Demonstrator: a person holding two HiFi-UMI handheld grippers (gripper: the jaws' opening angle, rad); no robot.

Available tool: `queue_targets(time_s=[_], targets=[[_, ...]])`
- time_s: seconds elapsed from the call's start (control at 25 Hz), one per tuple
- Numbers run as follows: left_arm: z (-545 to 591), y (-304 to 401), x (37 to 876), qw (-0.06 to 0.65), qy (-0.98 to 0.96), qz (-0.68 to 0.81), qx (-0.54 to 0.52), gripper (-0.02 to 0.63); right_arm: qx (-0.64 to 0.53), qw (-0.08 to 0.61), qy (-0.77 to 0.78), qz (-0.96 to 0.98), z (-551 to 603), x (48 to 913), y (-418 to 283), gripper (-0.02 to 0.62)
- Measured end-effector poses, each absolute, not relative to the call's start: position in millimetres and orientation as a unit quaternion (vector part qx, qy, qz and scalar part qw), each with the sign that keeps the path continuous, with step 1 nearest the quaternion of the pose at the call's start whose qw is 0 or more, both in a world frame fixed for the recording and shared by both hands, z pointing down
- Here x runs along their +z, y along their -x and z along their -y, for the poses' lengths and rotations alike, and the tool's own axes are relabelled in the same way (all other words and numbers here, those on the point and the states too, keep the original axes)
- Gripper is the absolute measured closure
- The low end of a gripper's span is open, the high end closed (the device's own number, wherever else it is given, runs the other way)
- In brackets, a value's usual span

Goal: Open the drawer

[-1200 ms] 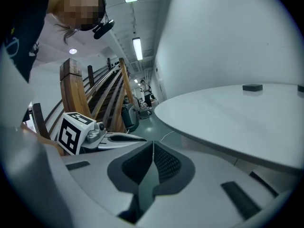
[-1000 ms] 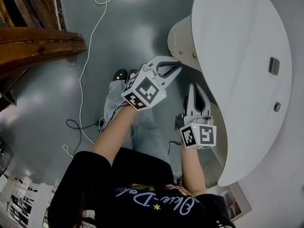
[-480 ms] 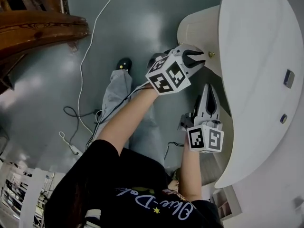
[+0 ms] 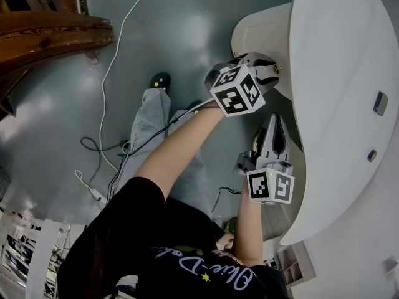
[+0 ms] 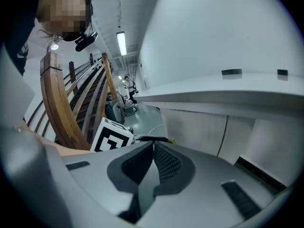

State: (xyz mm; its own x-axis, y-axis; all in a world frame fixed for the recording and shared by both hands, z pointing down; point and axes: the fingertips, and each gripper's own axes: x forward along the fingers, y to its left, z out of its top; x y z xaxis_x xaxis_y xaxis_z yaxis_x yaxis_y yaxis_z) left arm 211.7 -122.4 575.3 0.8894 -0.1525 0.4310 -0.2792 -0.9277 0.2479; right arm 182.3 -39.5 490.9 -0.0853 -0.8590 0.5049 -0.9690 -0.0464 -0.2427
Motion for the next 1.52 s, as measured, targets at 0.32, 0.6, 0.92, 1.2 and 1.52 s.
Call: queue_targets(time_s=[0.32,0.6,0.92,1.2,1.52], targets=[[128,-221,583,0.162,-0.956,0.123,0.214,0.472,0.278,0.099,-0.673,0.678,37,489,-188,0.592],[130,-218,585,0.158,-0.955,0.122,0.218,0.506,0.275,0.102,-0.677,0.675,35,488,-192,0.592],[128,-216,585,0.161,-0.953,0.114,0.229,0.509,0.276,0.101,-0.677,0.675,34,486,-183,0.592],[121,-206,586,0.162,-0.954,0.108,0.226,0.509,0.279,0.102,-0.678,0.673,36,489,-180,0.592],[118,-198,584,0.16,-0.953,0.097,0.236,0.509,0.276,0.101,-0.68,0.671,45,483,-170,0.592]])
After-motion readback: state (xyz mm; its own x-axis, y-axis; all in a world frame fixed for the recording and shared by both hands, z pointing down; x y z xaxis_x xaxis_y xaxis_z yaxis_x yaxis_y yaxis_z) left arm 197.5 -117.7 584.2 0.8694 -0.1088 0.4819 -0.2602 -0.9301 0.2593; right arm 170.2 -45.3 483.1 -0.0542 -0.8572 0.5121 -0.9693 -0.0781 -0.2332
